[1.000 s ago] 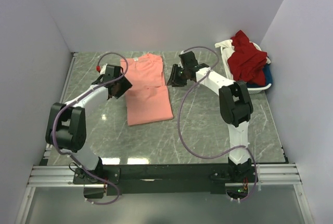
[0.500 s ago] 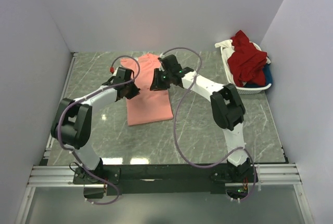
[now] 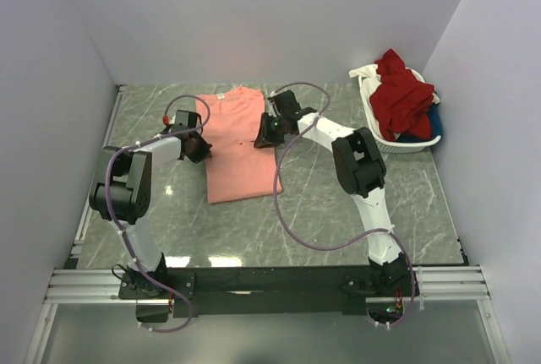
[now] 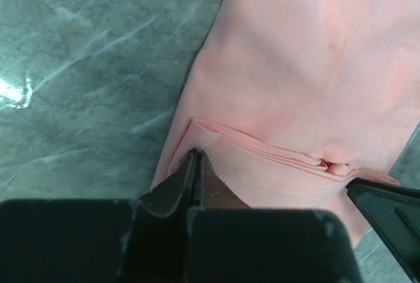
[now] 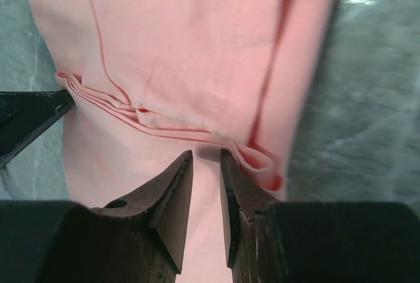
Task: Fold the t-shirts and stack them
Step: Fold the tshirt
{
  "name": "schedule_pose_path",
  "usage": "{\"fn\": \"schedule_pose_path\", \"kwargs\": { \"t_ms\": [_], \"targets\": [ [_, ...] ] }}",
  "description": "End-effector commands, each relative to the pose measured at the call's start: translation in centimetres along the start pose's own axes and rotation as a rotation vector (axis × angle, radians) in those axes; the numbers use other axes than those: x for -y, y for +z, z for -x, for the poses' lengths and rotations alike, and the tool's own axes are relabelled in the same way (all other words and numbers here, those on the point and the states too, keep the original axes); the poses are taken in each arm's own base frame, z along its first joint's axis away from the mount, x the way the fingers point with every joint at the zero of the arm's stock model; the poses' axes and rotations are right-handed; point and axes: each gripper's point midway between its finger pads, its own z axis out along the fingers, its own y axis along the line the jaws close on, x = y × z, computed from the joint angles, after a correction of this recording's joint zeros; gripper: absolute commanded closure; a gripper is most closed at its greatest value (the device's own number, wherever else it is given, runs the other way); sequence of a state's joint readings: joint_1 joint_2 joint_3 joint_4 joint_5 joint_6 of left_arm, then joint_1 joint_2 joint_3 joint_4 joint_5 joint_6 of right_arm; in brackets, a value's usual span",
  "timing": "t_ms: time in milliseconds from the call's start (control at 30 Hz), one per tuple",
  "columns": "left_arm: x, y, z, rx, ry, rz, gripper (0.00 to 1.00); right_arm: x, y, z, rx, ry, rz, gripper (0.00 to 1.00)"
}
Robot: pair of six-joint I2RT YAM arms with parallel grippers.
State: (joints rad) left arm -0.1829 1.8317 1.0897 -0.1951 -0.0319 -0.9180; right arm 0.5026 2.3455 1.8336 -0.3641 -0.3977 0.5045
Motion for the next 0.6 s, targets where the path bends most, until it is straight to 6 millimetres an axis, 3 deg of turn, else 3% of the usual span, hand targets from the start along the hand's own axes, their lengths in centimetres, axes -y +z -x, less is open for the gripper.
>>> {"fn": "schedule_pose_path", "kwargs": {
  "t_ms": [0, 133, 300, 400, 500, 567],
  "targets": [
    [0.2, 0.6, -0.1, -0.005, 0.007, -0.020, 0.99, 0.9, -1.5, 1.1, 0.027, 0.025, 0.022, 0.69],
    [-0.4, 1.0, -0.2, -0.007, -0.007, -0.015, 0.99, 1.3, -3.1, 2.0, 0.054, 0.053, 0.072, 0.69],
    [-0.5, 0.5, 0.1, -0.009, -0.017, -0.027, 0.99, 1.8, -3.6, 1.8, 0.032, 0.083, 0.108, 0.69],
    [0.4, -0.4, 0.9, 0.006, -0.014, -0.056, 0.99, 1.8, -3.9, 2.1, 0.029, 0.088, 0.121, 0.69],
    [2.1, -2.3, 2.4, 0.043, 0.000, -0.113, 0.99, 1.2, -5.4, 3.1, 0.059, 0.092, 0.148, 0.68],
    [3.4, -4.1, 3.6, 0.077, 0.006, -0.153, 0.93, 0.7, -7.0, 4.0, 0.089, 0.093, 0.158, 0.68]
  ]
}}
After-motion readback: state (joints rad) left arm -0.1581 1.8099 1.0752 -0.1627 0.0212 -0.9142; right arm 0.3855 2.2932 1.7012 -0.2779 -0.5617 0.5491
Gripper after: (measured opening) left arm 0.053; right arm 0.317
